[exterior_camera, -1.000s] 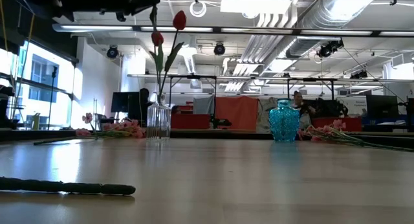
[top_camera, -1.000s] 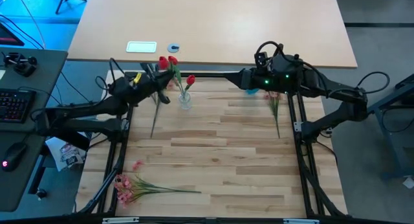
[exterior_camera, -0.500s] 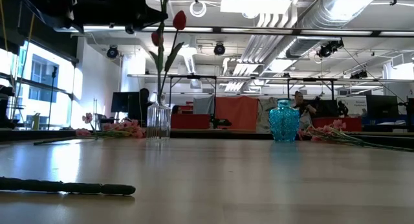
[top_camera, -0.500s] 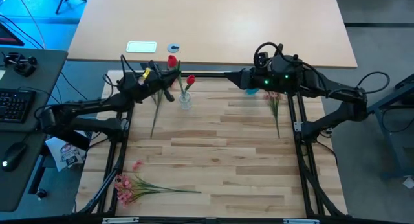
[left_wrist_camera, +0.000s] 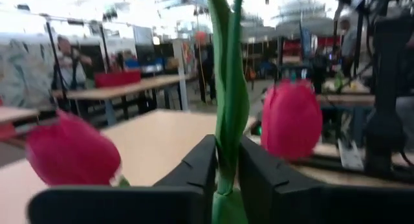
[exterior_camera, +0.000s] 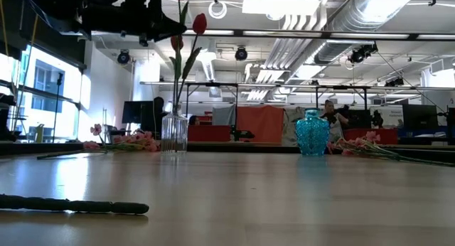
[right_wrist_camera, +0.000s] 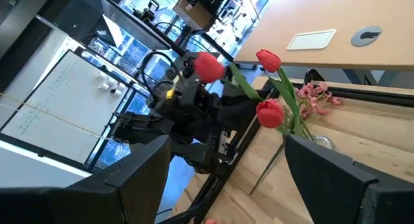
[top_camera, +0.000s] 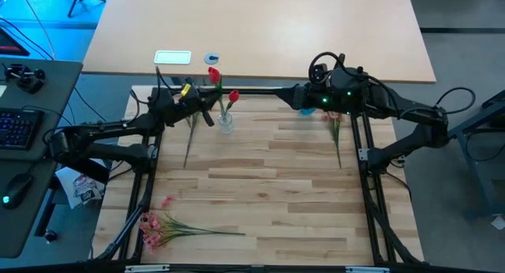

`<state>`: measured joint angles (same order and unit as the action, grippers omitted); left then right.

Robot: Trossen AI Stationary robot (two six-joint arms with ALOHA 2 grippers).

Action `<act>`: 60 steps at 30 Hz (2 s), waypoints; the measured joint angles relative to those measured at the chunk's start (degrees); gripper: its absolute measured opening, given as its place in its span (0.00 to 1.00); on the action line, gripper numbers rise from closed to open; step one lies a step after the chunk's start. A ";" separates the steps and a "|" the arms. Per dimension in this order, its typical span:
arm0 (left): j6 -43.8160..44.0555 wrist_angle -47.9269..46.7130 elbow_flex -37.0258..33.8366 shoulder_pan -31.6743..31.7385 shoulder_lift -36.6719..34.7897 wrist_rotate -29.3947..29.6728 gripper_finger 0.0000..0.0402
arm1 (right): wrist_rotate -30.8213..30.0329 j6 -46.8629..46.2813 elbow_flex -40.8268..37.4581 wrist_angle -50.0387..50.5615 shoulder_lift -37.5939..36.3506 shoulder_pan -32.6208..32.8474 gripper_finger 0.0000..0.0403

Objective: Sort flowers into vase by color
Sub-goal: Put the red flower into the transparent vase, then put the right pink flowers into the blue vase

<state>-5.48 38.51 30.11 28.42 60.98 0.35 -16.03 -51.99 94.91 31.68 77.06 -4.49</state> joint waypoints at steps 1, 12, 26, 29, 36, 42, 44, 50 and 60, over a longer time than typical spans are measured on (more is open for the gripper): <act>0.47 -1.04 0.00 0.00 0.02 0.01 0.15 | 0.00 0.00 0.00 0.11 0.00 0.00 0.75; 7.70 -8.93 0.00 -0.09 -4.58 -0.12 0.44 | 0.11 -0.01 0.00 0.72 0.00 0.00 0.75; 10.88 -32.62 0.00 -0.04 -23.22 4.90 0.58 | 2.95 6.19 -0.04 0.70 -0.68 -0.02 0.75; 14.53 -32.99 0.00 -0.09 -24.88 3.86 0.58 | 2.97 7.36 -0.04 0.74 -0.72 -0.02 0.75; 14.79 -34.60 0.00 -0.82 -29.28 -0.58 0.58 | 7.89 11.04 -0.04 5.40 -3.85 -0.79 0.75; 16.71 -34.34 0.00 -4.05 -32.03 2.58 0.58 | 6.80 11.85 -0.04 14.97 -6.35 -1.00 0.75; 17.80 -34.34 0.00 -5.62 -32.21 3.45 0.58 | 5.12 11.69 -0.07 19.43 -6.33 -0.22 0.75; 18.91 -34.34 0.00 -10.59 -30.87 7.80 0.58 | -2.99 -1.79 -6.01 40.26 -2.99 2.01 0.75; 18.89 -33.04 -0.02 -17.19 -27.50 13.69 0.58 | 5.56 -6.05 -42.25 37.51 -4.93 -7.02 0.75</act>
<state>13.42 5.47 30.09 11.23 33.48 14.04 -10.47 -58.04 52.67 69.19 72.13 -11.51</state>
